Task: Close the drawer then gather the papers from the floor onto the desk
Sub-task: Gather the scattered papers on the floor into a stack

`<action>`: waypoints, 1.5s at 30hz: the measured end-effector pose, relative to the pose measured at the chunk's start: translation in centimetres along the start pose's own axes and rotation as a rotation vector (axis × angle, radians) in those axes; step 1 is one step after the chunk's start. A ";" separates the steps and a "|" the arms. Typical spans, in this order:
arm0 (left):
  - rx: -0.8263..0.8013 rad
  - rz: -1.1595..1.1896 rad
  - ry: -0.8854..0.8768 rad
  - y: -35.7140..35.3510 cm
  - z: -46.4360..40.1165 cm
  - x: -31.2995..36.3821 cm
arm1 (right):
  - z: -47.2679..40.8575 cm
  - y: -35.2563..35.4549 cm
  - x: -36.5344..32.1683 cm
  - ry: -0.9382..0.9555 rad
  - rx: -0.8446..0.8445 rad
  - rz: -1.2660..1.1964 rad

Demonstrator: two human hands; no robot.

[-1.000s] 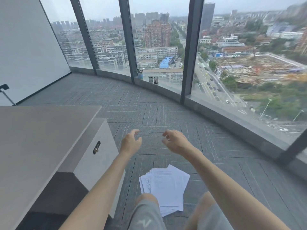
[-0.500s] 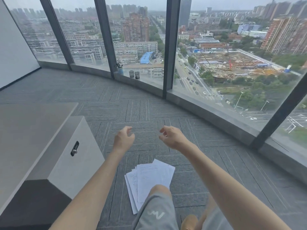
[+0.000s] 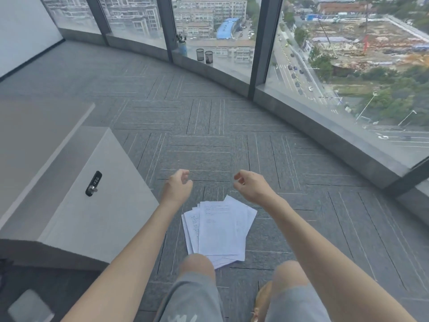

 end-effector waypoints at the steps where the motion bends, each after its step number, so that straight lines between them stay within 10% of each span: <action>1: -0.005 0.004 0.024 -0.5 -0.6 -0.8 | -1.0 -0.6 0.5 -0.006 -0.013 -0.007; 45: -0.243 0.193 0.795 -23.5 -18.1 -42.2 | -26.6 -35.4 30.9 -0.585 -0.408 0.212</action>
Point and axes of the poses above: each hand's wrist, its own z-axis away from the middle knuckle, its own y-axis out of the back of the hand, x = y × z, the point moved 4 cm from there along -z, towards the middle knuckle, and after that the axes turned 8 degrees about -x, right-handed, at the moved point
